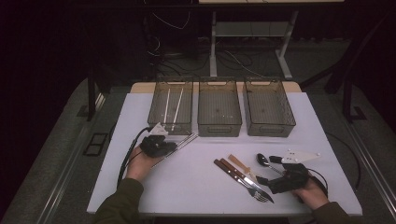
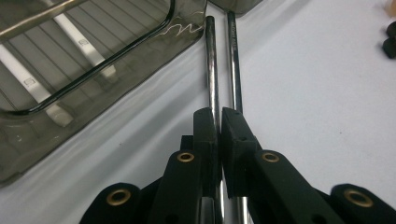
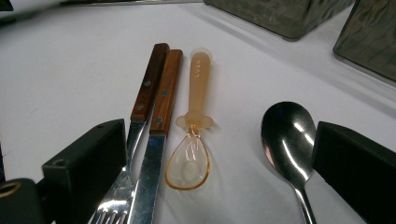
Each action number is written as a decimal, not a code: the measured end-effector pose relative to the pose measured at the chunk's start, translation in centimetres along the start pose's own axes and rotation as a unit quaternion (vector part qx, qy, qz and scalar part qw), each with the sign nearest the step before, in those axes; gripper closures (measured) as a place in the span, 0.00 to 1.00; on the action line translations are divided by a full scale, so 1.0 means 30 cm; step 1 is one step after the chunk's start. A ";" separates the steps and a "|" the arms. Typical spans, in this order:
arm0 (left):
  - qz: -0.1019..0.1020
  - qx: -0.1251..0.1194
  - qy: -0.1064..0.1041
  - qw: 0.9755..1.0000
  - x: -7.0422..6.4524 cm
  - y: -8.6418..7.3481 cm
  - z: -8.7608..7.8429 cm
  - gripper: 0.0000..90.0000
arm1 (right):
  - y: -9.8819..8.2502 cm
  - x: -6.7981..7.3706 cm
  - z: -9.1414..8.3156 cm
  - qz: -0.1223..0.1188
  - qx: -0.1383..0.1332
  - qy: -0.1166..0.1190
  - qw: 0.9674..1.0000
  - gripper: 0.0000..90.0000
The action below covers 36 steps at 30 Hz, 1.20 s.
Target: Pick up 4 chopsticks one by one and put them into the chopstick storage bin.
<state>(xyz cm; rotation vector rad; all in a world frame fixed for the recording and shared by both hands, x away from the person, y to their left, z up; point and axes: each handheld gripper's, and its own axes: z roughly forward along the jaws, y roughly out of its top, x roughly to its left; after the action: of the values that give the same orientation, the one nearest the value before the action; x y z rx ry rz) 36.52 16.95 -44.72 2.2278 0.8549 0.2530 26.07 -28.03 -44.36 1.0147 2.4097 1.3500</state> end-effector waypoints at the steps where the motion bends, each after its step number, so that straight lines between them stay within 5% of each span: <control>1: 0.000 0.000 0.000 1.000 0.000 0.000 -0.002 0.95 | 0.000 0.000 0.000 0.000 0.000 0.000 1.000 0.04; 7: -0.005 -0.015 -0.004 1.000 0.002 0.005 -0.025 0.95 | 0.000 0.000 0.000 0.000 0.000 0.000 1.000 0.04; 17: -0.004 -0.077 -0.003 0.997 -0.014 0.032 -0.107 0.95 | 0.000 -0.001 0.000 0.001 -0.001 0.000 1.000 0.04; 25: -0.015 -0.127 -0.004 0.992 -0.012 0.050 -0.182 0.95 | 0.000 -0.001 0.000 0.003 0.000 0.002 1.000 0.04; 36: -0.026 -0.165 -0.005 0.986 -0.005 0.063 -0.246 0.95 | 0.000 -0.002 -0.001 0.002 -0.002 0.003 1.000 0.04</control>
<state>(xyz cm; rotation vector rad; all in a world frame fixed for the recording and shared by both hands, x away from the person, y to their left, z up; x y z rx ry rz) 34.33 20.03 -38.12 1.8947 0.8013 0.3320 26.11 -28.07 -44.35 1.0179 2.4093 1.3597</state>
